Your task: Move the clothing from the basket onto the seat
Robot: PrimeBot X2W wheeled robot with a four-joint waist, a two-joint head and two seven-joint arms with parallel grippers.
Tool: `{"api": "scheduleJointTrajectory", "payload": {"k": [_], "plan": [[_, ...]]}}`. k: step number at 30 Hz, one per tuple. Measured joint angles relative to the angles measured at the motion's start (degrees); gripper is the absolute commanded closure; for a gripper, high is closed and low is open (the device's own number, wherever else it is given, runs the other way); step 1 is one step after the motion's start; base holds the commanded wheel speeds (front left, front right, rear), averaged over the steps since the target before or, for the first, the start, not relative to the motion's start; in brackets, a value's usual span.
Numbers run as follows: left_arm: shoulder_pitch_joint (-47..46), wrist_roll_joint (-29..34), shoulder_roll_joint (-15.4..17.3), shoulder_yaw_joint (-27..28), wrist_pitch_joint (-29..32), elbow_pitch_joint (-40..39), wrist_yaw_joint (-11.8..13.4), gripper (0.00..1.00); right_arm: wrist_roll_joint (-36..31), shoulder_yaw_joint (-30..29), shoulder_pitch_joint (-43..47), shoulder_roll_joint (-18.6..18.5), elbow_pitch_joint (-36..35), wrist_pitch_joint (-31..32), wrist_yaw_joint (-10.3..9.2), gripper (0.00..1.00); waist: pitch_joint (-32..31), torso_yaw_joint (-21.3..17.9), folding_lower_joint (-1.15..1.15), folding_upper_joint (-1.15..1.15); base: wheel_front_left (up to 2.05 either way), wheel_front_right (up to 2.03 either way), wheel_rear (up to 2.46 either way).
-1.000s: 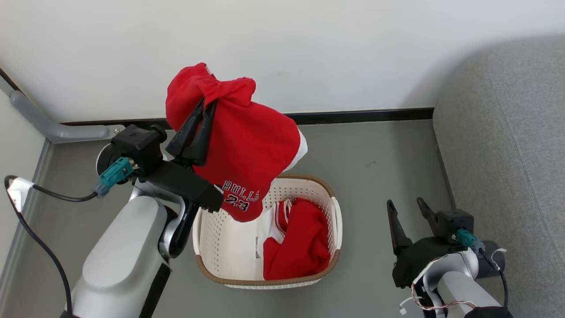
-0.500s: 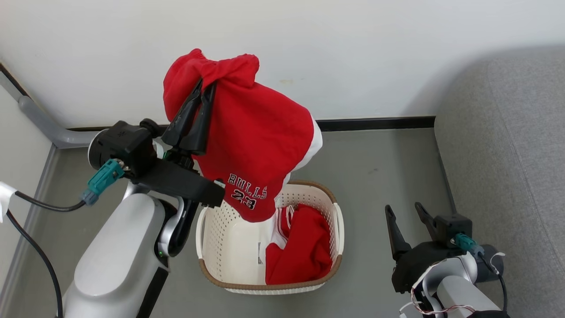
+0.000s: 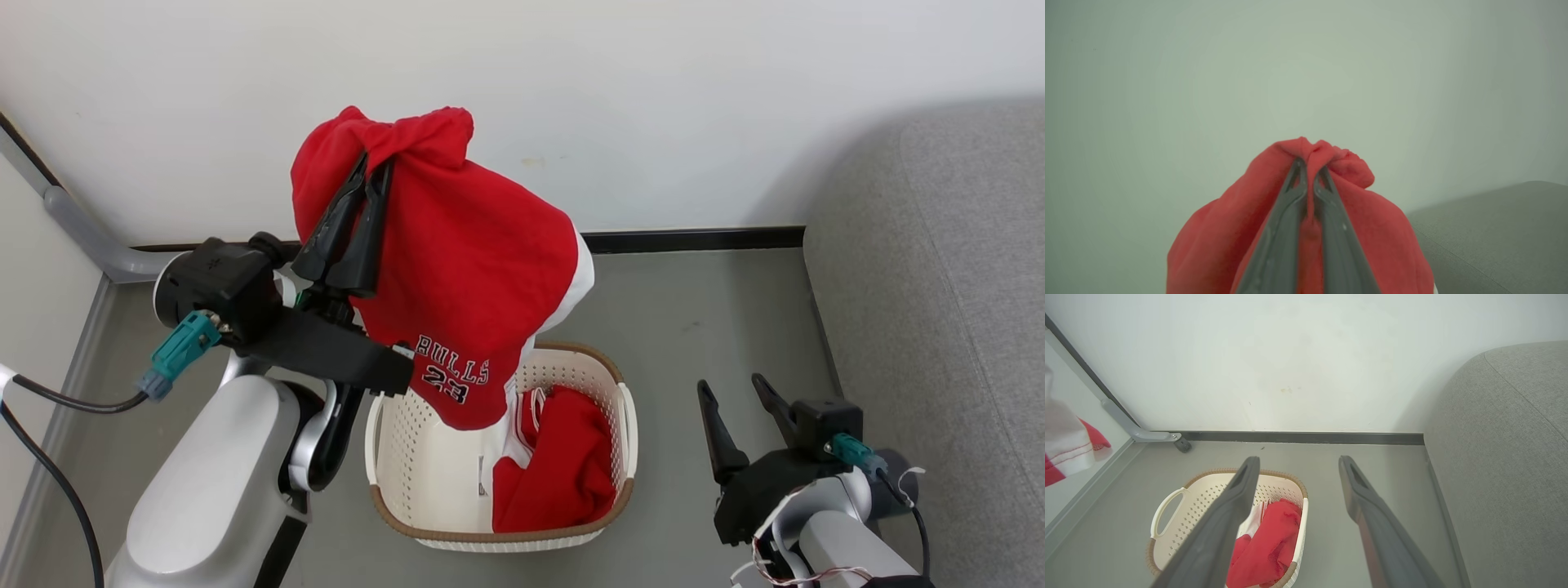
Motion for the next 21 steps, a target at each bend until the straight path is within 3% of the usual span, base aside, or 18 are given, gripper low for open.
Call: {"api": "scheduleJointTrajectory", "payload": {"k": [5,21], "plan": [[0.5,0.0,0.3,0.1,1.2,-1.5,0.6,1.00,0.0,1.7,-0.6,0.0,-4.1,0.0,0.98,0.00,0.1,-0.2,0.00,0.00,0.00,0.00,0.00],[0.6,-0.2,0.6,0.1,3.3,-3.2,1.9,1.00,0.8,9.8,-4.9,-0.1,-14.6,0.0,8.59,0.00,0.5,-0.5,0.00,0.01,0.00,0.00,0.00]]}}
